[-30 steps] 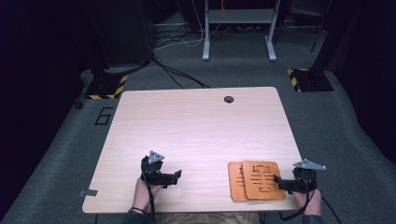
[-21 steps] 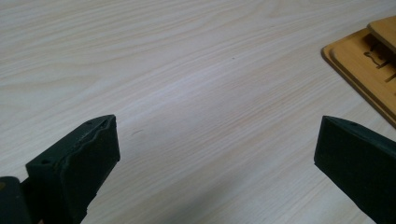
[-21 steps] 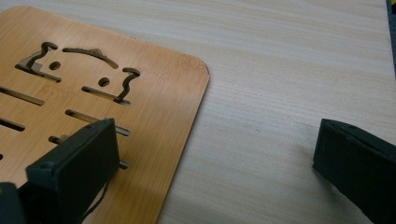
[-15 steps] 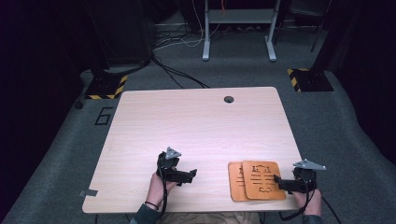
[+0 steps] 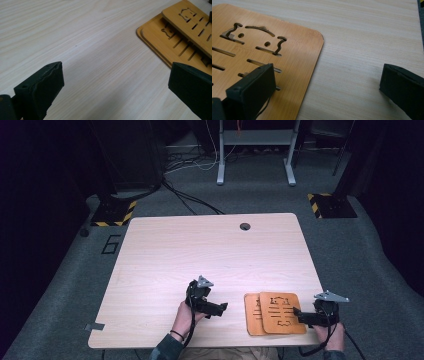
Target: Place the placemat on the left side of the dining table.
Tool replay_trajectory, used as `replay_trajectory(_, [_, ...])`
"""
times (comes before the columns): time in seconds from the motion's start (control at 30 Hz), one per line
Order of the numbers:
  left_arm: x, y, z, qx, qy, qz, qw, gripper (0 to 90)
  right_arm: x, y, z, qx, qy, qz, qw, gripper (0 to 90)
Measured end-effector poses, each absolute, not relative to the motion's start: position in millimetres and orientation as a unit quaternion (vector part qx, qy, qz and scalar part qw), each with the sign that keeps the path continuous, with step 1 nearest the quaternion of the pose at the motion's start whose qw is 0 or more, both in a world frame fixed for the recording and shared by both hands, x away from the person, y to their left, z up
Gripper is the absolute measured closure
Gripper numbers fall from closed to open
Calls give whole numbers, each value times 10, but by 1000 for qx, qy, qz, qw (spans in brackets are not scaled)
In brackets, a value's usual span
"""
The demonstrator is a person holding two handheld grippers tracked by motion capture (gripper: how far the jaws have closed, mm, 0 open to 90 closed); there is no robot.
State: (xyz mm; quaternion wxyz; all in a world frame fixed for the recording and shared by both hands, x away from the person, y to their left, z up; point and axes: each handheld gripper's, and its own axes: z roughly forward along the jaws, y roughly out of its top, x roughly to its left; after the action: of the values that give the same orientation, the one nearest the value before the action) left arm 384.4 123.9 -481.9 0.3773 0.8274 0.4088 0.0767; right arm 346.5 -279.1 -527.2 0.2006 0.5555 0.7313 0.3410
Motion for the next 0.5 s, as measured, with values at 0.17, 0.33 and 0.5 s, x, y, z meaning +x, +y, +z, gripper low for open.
replay_trajectory(0.17, [3852,1063,-4829,835,392,61,381,0,3460,-2788,-5273,557,730,341,202,0])
replay_trajectory(0.33, [3872,834,-4843,850,368,46,375,0,3460,-2789,-5275,557,730,341,203,0])
replay_trajectory(0.5, [3901,706,-4864,850,365,29,379,0,3459,-2790,-5275,556,730,341,203,0])
